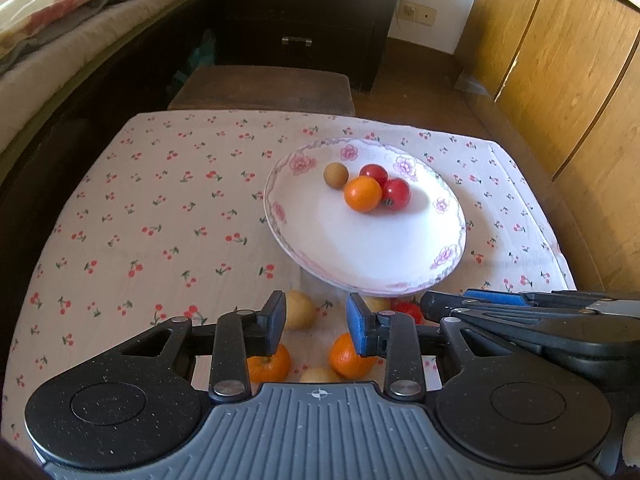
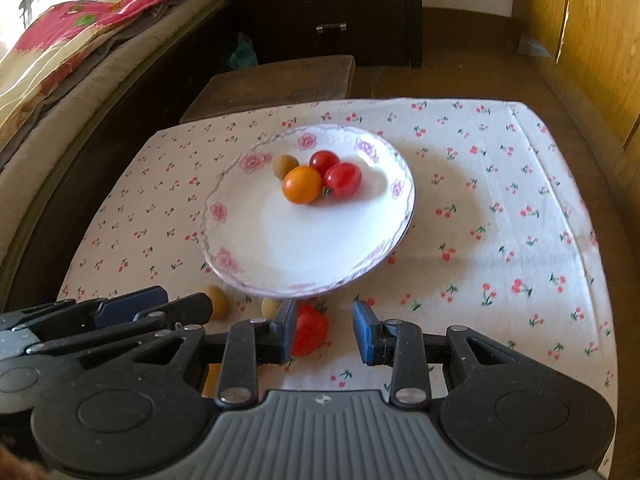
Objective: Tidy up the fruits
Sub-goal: 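Grasp a red tomato with the right tool while the left tool grasps an orange mandarin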
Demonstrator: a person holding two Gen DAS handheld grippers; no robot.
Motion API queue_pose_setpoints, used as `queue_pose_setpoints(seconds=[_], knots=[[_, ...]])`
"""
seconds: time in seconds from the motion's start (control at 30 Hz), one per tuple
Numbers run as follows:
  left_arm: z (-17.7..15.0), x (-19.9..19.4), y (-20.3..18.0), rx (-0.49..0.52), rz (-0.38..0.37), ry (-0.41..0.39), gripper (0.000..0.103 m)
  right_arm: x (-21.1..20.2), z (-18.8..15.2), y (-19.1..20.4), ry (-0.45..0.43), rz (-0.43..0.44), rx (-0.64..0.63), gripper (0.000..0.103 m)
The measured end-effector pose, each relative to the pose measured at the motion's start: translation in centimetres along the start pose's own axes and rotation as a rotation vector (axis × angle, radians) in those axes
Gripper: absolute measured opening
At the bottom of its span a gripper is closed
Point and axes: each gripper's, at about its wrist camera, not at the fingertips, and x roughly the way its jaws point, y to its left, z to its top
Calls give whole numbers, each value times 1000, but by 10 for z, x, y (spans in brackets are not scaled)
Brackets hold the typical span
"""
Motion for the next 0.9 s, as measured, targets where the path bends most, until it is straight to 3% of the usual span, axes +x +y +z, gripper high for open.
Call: queue_pose_setpoints(seconds=[0.9], knots=[[-6,5,25,-57,7,54,49,38,-2,12,92,14,24,33]])
